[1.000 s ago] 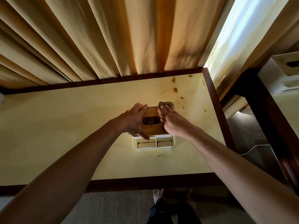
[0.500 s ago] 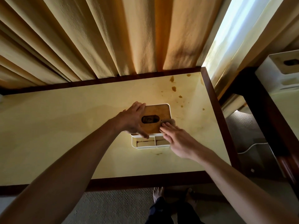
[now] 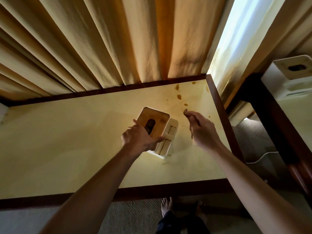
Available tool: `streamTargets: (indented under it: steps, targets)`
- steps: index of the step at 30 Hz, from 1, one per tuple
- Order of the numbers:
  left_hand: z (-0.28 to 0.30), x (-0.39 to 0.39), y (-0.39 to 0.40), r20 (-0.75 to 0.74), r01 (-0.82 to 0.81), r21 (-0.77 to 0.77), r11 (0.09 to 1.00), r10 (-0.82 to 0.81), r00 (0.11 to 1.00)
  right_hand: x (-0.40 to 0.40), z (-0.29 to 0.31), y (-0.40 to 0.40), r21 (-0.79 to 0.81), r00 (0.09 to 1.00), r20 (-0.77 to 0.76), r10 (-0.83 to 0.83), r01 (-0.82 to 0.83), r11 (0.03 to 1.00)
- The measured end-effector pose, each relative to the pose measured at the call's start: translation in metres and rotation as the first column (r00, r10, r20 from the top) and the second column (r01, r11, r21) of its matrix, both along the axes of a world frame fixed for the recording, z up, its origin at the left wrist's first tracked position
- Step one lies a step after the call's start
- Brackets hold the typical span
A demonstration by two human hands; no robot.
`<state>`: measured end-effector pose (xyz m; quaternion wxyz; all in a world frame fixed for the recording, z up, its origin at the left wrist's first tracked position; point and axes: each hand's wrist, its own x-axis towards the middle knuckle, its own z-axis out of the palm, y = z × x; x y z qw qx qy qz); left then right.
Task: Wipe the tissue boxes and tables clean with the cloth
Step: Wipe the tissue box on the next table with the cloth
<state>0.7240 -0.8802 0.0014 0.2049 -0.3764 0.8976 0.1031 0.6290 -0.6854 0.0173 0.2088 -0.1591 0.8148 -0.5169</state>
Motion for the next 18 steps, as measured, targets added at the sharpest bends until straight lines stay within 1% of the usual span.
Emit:
streamTargets:
  steps: [2,4,7,10,15,16,18]
  targets:
    - [0.001,-0.001,0.017,-0.007,-0.031,-0.028,0.999,0.031,0.999,0.000,0.003,-0.003,0.026,1.000,-0.010,0.004,-0.004,1.000]
    - [0.000,-0.004,0.033,-0.001,-0.046,-0.060,0.997,0.046,0.999,0.000,0.002,-0.007,0.048,0.998,-0.054,0.022,-0.019,0.999]
    - [0.001,-0.010,0.048,0.059,-0.051,-0.078,0.996,0.056,0.997,0.000,0.001,-0.013,0.086,0.989,-0.140,0.053,-0.041,0.995]
    - [0.001,-0.013,0.048,0.092,-0.058,-0.070,0.996,0.064,0.994,0.000,0.000,-0.018,0.100,0.985,-0.151,0.085,-0.070,0.992]
    - [0.002,-0.008,0.006,0.069,0.094,-0.038,0.995,-0.091,0.993,-0.005,-0.004,-0.033,0.084,0.986,-0.099,0.132,-0.124,0.989]
    - [0.005,-0.007,-0.004,0.046,0.121,0.002,0.993,-0.121,0.992,-0.006,-0.005,-0.036,0.082,0.983,-0.106,0.147,-0.138,0.987]
    - [0.008,-0.003,-0.024,0.013,0.212,0.145,0.966,-0.216,0.976,-0.009,-0.006,-0.043,0.093,0.970,-0.156,0.186,-0.173,0.981]
